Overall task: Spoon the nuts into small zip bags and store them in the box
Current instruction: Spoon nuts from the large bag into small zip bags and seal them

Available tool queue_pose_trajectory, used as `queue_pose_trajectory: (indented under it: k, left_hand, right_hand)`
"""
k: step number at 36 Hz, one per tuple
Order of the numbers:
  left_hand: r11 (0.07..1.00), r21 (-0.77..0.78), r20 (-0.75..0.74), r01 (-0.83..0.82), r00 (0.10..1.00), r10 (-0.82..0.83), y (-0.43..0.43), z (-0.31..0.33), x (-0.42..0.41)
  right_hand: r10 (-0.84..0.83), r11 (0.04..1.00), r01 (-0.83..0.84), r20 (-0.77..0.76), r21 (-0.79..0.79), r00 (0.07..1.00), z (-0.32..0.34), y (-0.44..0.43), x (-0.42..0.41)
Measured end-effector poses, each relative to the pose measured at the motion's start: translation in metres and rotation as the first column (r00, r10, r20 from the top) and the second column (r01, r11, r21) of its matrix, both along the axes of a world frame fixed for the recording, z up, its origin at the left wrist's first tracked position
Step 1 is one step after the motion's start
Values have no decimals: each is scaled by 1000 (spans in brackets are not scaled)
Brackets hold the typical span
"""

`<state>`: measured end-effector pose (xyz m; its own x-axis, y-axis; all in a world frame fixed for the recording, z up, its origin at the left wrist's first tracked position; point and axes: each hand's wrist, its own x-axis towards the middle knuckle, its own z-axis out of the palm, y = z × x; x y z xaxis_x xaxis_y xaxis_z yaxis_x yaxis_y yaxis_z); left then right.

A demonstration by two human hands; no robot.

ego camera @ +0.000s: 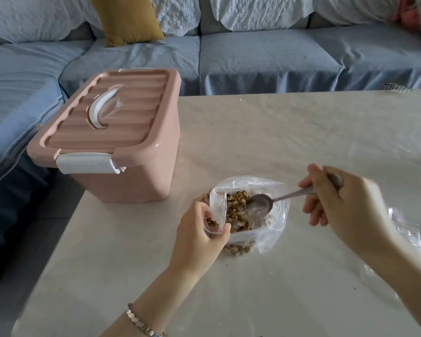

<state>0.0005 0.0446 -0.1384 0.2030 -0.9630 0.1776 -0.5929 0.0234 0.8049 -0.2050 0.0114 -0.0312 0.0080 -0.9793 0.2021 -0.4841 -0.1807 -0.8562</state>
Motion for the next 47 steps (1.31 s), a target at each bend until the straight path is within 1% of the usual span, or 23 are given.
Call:
queue_pose_trajectory:
  k: [3, 5, 12, 15, 19, 21, 24, 27, 30, 33, 36, 39, 40, 42, 43, 44, 45, 47]
  left_hand:
    - [999, 54, 20, 1, 1000, -2, 1, -1, 0]
    - [996, 84, 15, 11, 1000, -12, 2, 0, 0]
    - [983, 181, -11, 20, 1000, -18, 4, 2, 0]
    - [987, 159, -8, 32, 999, -31, 3, 2, 0]
    - [992, 122, -14, 38, 999, -36, 2, -1, 1]
    - [995, 101, -26, 27, 999, -25, 2, -3, 2]
    - [996, 86, -44, 12, 999, -8, 2, -4, 4]
    - [995, 101, -52, 16, 999, -11, 2, -3, 5]
    - [990, 140, -44, 14, 999, -8, 1, -1, 2]
    - [993, 117, -37, -14, 999, 19, 1, -1, -3]
    - [997, 80, -38, -3, 999, 6, 1, -3, -6]
    - [999, 44, -41, -6, 999, 8, -2, -5, -6]
    - [1000, 22, -46, -10, 999, 11, -2, -5, -6]
    - [1000, -17, -61, -16, 998, 15, -3, -6, -7]
    - [999, -35, -67, -18, 998, 16, -2, -7, -7]
    - [998, -51, -73, -23, 997, 19, -2, -8, -7]
    - [997, -67, -71, -28, 997, 23, -1, -9, -6]
    - [992, -122, -37, -40, 999, 36, 1, -8, -5]
  right_hand:
    - [-21, 994, 26, -54, 102, 998, -30, -6, -1]
    - [-36, 988, 44, -57, 146, 998, -44, -8, 2]
    - [-59, 980, 57, 7, 192, 998, -61, -8, 15]
    - [-105, 952, 73, 93, 297, 990, -67, -10, 14]
    - [-223, 890, 92, 252, 446, 942, -75, -11, 9]
    - [-276, 871, 99, 312, 481, 909, -75, -9, 4]
    - [-322, 866, 106, 382, 489, 867, -72, -6, -6]
    - [-324, 881, 112, 412, 460, 852, -63, -2, -14]
    - [-287, 909, 108, 419, 403, 861, -49, 1, -16]
    - [-230, 939, 88, 415, 332, 880, -32, 4, -11]
    - [-137, 970, 41, 395, 241, 908, -18, 9, 1]
    - [10, 992, -49, 326, 113, 945, -9, 19, 15]
    - [70, 994, -89, 278, 57, 958, -8, 23, 19]
    - [181, 983, -175, 120, -58, 976, -7, 30, 24]
    - [216, 973, -210, 50, -101, 975, -6, 32, 24]
    - [229, 965, -226, 12, -134, 973, -5, 34, 23]
    - [229, 960, -225, 8, -165, 973, -3, 35, 22]
    - [215, 957, -197, 66, -215, 974, 2, 36, 20]
